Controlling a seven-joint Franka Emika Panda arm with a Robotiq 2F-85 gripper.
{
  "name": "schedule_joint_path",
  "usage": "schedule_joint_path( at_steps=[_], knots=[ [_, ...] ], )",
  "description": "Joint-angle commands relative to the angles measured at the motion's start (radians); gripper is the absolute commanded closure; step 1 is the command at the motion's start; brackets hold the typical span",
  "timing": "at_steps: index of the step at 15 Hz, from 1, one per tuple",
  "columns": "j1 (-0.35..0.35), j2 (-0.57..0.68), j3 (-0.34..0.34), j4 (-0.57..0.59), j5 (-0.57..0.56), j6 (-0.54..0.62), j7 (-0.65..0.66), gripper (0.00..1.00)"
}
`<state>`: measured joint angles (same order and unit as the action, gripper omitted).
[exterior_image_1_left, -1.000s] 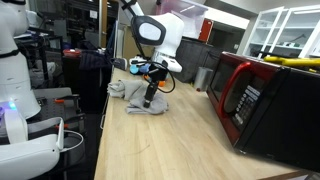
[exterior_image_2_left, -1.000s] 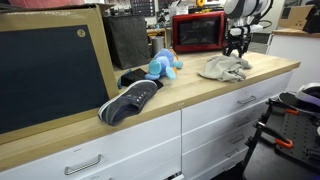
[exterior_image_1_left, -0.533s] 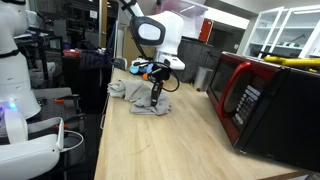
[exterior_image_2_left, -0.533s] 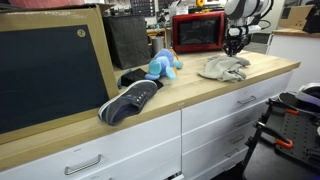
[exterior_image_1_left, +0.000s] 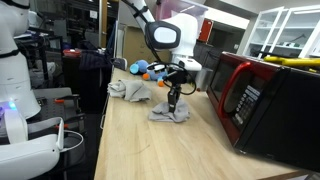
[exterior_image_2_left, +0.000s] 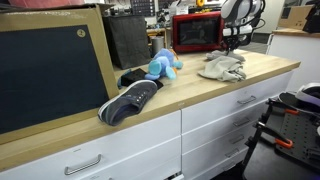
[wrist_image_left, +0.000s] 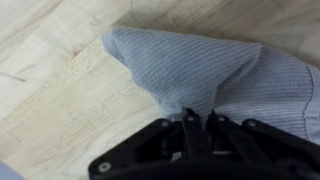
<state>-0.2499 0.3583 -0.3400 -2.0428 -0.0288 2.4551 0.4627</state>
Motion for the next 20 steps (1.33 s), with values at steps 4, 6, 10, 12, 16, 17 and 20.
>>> schedule_joint_path(
  at_steps=[4, 6, 10, 12, 16, 17, 20],
  knots=[
    [0.005, 0.18, -0.047, 0.287, -0.001, -0.208, 0.137, 0.98],
    [-0.013, 0.222, -0.06, 0.37, -0.012, -0.289, 0.149, 0.98],
    [-0.057, 0.308, -0.083, 0.521, -0.026, -0.4, 0.135, 0.98],
    [-0.081, 0.328, -0.086, 0.576, -0.023, -0.431, 0.12, 0.63],
    [-0.115, 0.3, -0.064, 0.615, -0.001, -0.444, 0.069, 0.45],
    [-0.119, 0.279, -0.056, 0.617, 0.005, -0.46, 0.044, 0.37],
    [-0.123, 0.233, -0.03, 0.618, 0.013, -0.523, -0.045, 0.15]
  ],
)
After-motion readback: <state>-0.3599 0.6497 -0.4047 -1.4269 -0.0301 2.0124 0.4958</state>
